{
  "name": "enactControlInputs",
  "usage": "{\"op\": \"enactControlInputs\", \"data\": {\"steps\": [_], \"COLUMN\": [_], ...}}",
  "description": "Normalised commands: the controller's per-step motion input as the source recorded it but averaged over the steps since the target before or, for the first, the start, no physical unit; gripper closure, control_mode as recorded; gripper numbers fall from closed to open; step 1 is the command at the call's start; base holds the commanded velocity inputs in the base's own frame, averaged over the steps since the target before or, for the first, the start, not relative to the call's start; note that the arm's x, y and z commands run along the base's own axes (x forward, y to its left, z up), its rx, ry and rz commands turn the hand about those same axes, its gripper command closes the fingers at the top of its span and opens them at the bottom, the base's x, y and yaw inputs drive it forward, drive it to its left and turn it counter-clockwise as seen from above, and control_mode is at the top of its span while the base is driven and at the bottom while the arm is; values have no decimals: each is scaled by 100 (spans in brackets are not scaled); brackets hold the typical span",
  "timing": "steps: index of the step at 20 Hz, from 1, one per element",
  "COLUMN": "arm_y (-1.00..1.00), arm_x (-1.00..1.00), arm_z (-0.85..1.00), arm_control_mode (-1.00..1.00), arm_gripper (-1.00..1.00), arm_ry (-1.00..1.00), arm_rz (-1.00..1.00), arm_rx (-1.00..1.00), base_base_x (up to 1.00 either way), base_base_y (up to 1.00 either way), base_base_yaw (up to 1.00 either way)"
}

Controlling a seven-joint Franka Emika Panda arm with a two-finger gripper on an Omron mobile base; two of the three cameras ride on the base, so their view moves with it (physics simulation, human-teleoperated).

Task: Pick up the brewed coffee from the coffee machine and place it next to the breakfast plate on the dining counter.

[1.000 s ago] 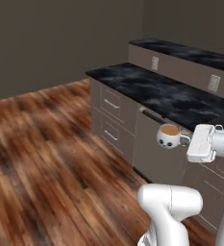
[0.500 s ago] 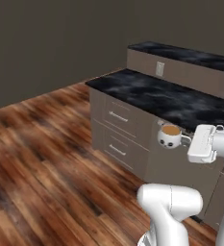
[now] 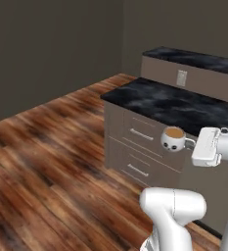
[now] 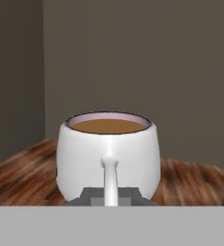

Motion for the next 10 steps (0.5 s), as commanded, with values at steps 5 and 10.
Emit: {"op": "enactControlInputs", "data": {"steps": [5,10], "arm_y": [0,0], "arm_x": [0,0], "arm_z": [0,0], "arm_control_mode": [100,100], "arm_gripper": [100,100], "arm_ry": [0,0], "arm_rz": [0,0], "arm_rx": [0,0], "base_base_x": [100,100], "base_base_y": [100,100], "base_base_yaw": [-20,-20]}}
